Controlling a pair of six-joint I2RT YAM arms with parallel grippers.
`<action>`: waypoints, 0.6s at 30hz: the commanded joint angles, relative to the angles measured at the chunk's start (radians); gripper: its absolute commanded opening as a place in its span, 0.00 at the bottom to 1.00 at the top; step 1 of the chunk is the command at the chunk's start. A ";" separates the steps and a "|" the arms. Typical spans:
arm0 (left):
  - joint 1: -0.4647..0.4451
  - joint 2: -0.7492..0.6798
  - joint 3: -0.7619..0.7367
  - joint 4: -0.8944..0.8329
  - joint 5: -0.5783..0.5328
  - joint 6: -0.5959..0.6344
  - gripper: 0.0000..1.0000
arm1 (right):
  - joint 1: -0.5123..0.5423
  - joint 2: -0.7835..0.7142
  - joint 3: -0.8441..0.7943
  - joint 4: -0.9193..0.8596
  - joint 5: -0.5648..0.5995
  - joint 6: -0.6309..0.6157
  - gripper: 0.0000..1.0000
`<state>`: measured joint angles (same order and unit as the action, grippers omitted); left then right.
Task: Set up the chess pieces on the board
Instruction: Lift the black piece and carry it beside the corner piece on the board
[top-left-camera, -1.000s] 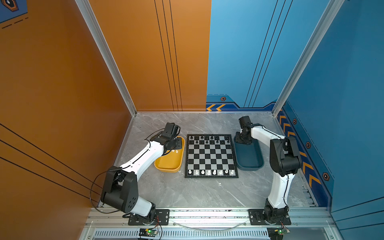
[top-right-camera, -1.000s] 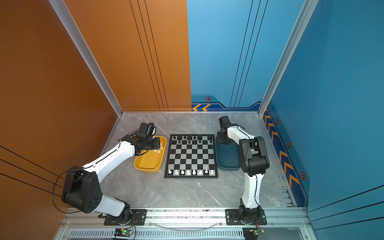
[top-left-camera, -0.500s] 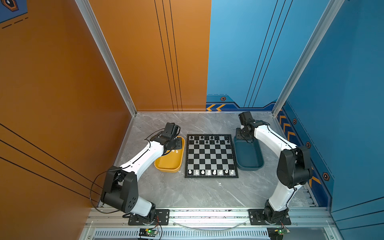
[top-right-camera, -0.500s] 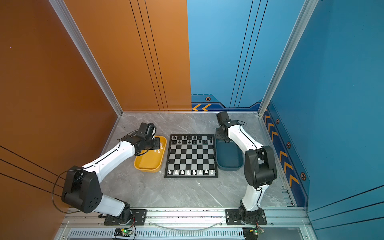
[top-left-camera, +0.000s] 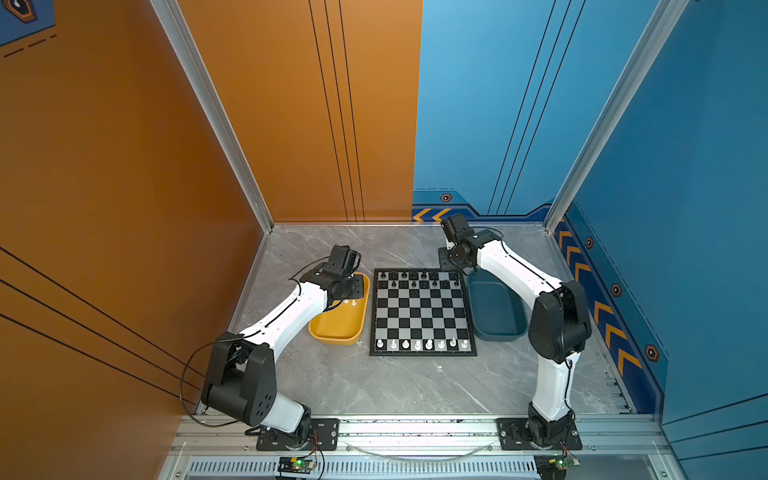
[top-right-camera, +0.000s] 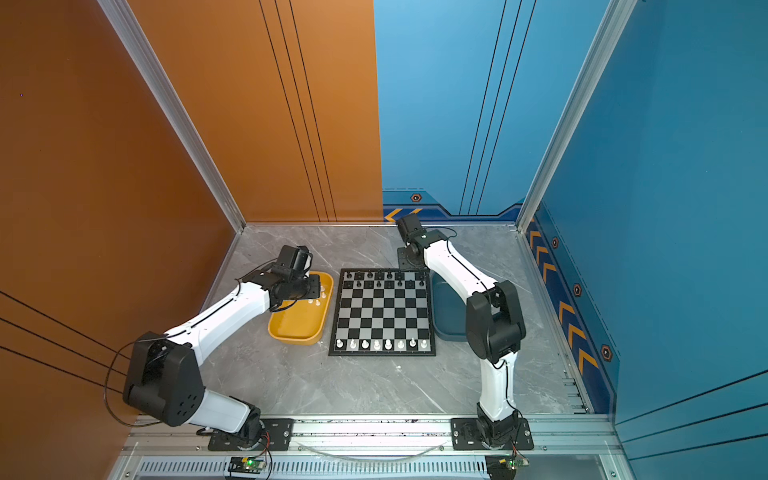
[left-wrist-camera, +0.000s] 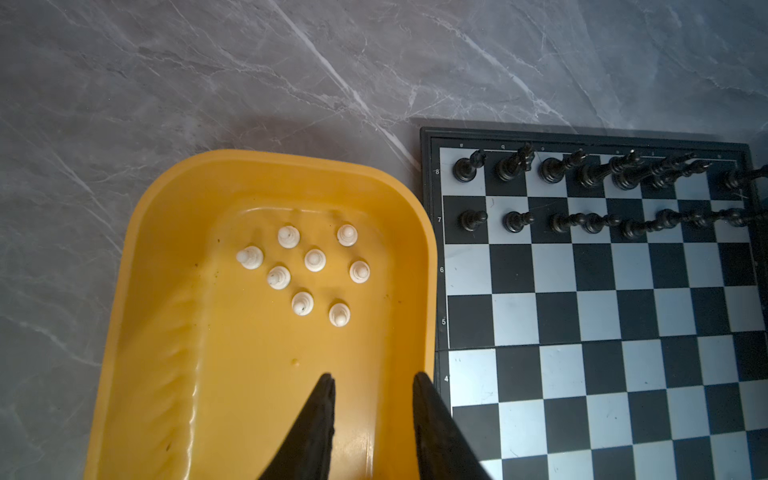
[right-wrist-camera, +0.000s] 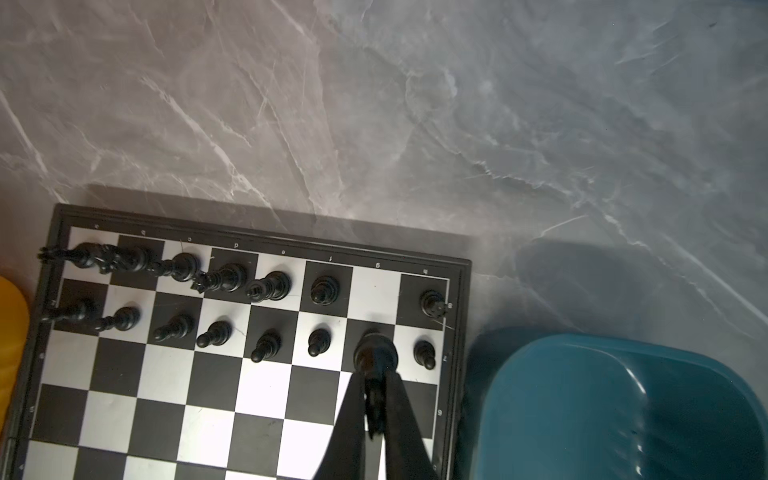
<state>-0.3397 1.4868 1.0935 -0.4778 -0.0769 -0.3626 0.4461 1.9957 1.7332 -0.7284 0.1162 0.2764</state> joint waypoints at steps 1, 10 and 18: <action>0.002 -0.004 -0.017 0.003 0.013 0.010 0.34 | 0.005 0.058 0.051 -0.068 -0.011 -0.018 0.00; 0.004 0.007 -0.013 0.002 0.019 0.010 0.34 | -0.002 0.140 0.058 -0.068 -0.020 -0.014 0.00; 0.004 0.012 -0.012 0.002 0.019 0.008 0.34 | -0.021 0.167 0.056 -0.054 -0.039 -0.008 0.00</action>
<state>-0.3397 1.4872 1.0931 -0.4778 -0.0765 -0.3626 0.4393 2.1441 1.7641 -0.7605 0.0967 0.2687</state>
